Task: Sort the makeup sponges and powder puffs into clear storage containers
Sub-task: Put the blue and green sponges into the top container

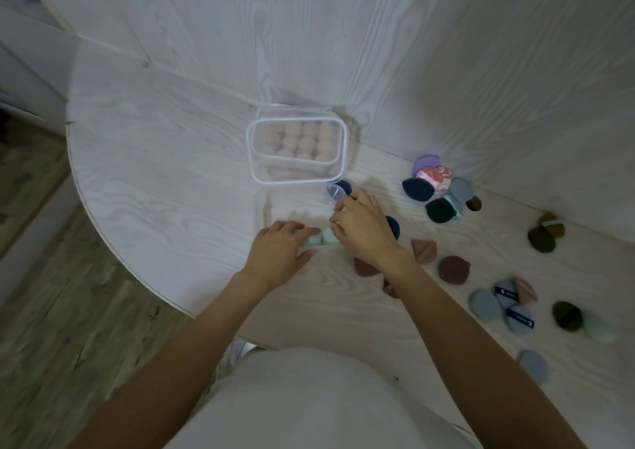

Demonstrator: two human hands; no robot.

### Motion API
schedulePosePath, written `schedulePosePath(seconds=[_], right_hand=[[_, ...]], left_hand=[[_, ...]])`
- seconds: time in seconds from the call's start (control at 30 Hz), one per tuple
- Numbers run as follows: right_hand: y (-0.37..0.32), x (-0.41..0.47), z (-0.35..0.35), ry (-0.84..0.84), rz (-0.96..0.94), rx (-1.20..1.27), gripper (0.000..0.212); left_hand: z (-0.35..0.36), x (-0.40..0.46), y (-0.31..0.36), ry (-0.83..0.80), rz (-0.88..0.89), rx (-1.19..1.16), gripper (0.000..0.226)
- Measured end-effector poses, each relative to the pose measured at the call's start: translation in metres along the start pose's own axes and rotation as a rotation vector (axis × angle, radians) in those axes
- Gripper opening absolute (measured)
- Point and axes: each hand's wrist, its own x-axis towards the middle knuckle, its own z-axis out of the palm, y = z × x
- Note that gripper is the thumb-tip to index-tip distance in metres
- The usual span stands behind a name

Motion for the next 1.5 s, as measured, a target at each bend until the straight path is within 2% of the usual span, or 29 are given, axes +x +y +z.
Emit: schedulePosePath(seconds=[0.13, 0.2, 0.27, 0.37, 0.43, 0.5, 0.57, 0.63, 0.7, 0.77, 0.83, 0.93, 1.0, 1.1, 1.27, 1.37, 1.5], right_hand=[[0.006, -0.008, -0.004, 0.168, 0.049, 0.180, 0.022], [0.017, -0.016, -0.006, 0.303, 0.134, 0.230, 0.020], [0.034, -0.026, -0.003, 0.341, 0.256, 0.269, 0.022], [0.066, -0.043, 0.017, 0.176, 0.447, 0.281, 0.042], [0.077, -0.051, 0.028, 0.030, 0.448, 0.199, 0.060], [0.079, -0.053, 0.030, -0.072, 0.386, 0.144, 0.068], [0.077, -0.050, 0.030, -0.076, 0.355, 0.142, 0.059], [0.077, -0.048, 0.028, 0.014, 0.375, 0.160, 0.048], [0.082, -0.048, 0.024, 0.137, 0.418, 0.225, 0.044], [0.087, -0.050, 0.020, 0.235, 0.457, 0.288, 0.045], [0.089, -0.052, 0.017, 0.271, 0.480, 0.330, 0.047], [0.090, -0.055, 0.020, 0.292, 0.498, 0.389, 0.049], [0.087, -0.057, 0.024, 0.320, 0.516, 0.441, 0.049], [0.081, -0.057, 0.024, 0.371, 0.548, 0.504, 0.047], [0.071, -0.056, 0.017, 0.457, 0.604, 0.524, 0.049], [0.056, -0.057, 0.009, 0.505, 0.565, 0.586, 0.049], [0.027, -0.051, -0.001, 0.496, 0.528, 0.814, 0.039]], left_hand=[[0.002, -0.003, -0.004, 0.005, -0.008, -0.021, 0.049], [0.000, -0.004, -0.004, 0.048, 0.014, -0.046, 0.047], [-0.004, -0.004, -0.002, 0.120, 0.026, -0.088, 0.047], [-0.013, 0.006, 0.005, 0.271, 0.062, -0.158, 0.037], [-0.020, 0.020, 0.013, 0.367, 0.164, -0.138, 0.031], [-0.026, 0.044, 0.023, 0.372, 0.299, -0.108, 0.028], [-0.028, 0.074, 0.035, 0.331, 0.412, -0.034, 0.026], [-0.026, 0.104, 0.048, 0.240, 0.471, 0.074, 0.025], [-0.023, 0.128, 0.063, 0.012, 0.415, 0.191, 0.034], [-0.020, 0.145, 0.077, -0.204, 0.312, 0.444, 0.042], [-0.017, 0.154, 0.087, -0.348, 0.233, 0.670, 0.047], [-0.009, 0.161, 0.093, -0.438, 0.169, 0.796, 0.033], [-0.006, 0.163, 0.092, -0.419, 0.177, 0.815, 0.024], [-0.010, 0.160, 0.093, -0.272, 0.276, 0.682, 0.025], [-0.028, 0.124, 0.073, 0.122, 0.329, -0.003, 0.039], [-0.033, 0.084, 0.050, 0.243, 0.178, -0.227, 0.036], [-0.039, 0.045, 0.022, 0.325, -0.235, -0.654, 0.019]])
